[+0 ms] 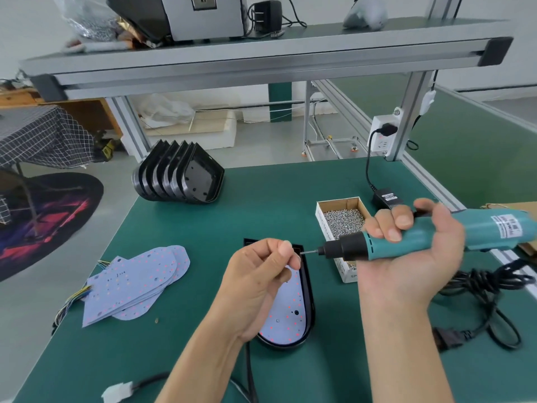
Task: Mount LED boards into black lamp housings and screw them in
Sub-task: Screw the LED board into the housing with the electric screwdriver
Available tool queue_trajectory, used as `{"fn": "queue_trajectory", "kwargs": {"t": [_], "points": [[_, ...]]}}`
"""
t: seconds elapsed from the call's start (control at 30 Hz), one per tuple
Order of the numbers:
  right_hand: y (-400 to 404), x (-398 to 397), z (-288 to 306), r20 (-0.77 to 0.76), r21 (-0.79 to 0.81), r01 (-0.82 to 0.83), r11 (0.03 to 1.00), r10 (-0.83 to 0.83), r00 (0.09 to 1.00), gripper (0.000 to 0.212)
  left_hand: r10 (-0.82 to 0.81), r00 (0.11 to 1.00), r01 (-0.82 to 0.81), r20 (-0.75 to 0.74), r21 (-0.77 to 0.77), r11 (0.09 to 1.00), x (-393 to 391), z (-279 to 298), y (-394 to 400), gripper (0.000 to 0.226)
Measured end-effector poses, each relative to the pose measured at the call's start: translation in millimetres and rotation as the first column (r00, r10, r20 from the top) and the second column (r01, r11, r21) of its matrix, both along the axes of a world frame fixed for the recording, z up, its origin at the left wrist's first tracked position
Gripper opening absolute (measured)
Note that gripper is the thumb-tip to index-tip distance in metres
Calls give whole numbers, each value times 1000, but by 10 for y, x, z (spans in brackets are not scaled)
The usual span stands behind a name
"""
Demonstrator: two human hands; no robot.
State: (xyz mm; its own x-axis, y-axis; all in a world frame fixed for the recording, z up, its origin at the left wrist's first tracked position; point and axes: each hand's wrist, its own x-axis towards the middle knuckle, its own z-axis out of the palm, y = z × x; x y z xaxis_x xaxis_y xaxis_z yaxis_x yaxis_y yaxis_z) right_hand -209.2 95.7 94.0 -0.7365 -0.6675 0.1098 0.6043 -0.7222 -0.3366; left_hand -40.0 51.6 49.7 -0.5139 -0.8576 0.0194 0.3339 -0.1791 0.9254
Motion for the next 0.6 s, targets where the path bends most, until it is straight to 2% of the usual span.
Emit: {"fn": "queue_trajectory", "kwargs": {"t": [0.17, 0.33, 0.6], "points": [[-7, 124, 55, -4, 13, -30, 999, 30, 1000, 23, 48, 998, -47, -34, 12, 999, 30, -4, 55, 25], [-18, 178, 73, -9, 21, -42, 999, 42, 999, 14, 59, 998, -59, 10, -4, 998, 55, -40, 58, 25], [-22, 184, 63, -35, 24, -35, 999, 36, 999, 13, 85, 996, -84, 26, -30, 996, 59, -47, 52, 27]]}}
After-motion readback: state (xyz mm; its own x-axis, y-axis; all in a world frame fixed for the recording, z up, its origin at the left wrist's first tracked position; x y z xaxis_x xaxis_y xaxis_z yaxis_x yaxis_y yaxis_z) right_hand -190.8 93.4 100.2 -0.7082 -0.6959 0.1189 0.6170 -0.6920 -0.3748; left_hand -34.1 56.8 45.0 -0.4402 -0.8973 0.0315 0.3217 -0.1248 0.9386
